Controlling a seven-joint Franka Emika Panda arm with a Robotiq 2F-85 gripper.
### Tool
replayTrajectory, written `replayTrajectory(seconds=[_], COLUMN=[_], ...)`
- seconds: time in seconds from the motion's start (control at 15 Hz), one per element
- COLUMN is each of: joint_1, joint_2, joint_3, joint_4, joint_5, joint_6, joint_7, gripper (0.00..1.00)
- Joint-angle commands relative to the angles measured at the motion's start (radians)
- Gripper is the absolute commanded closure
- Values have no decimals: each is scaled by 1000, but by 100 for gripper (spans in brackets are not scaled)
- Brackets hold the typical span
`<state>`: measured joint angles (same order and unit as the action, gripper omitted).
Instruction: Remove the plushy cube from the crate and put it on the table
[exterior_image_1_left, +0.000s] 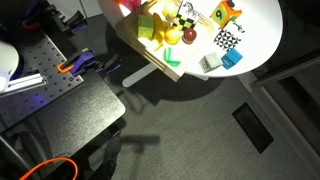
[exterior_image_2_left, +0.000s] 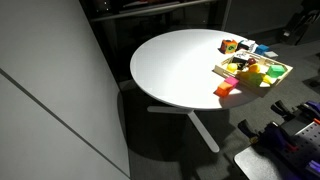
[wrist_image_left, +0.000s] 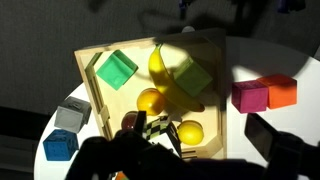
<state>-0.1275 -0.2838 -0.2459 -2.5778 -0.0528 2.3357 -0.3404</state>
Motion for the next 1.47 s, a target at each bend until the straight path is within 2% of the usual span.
replayTrajectory(seconds=[0.0, 0.4, 0.73, 1.4], joint_1=[-10, -4, 4, -34], joint_2=[0, 3, 44, 296], joint_3=[9, 5, -3, -3], joint_4=[3, 8, 17, 91], joint_5=[3, 17, 44, 38], joint_6=[-2, 4, 78, 239], joint_7=[-1, -17, -42, -46], gripper=[0, 0, 0, 0])
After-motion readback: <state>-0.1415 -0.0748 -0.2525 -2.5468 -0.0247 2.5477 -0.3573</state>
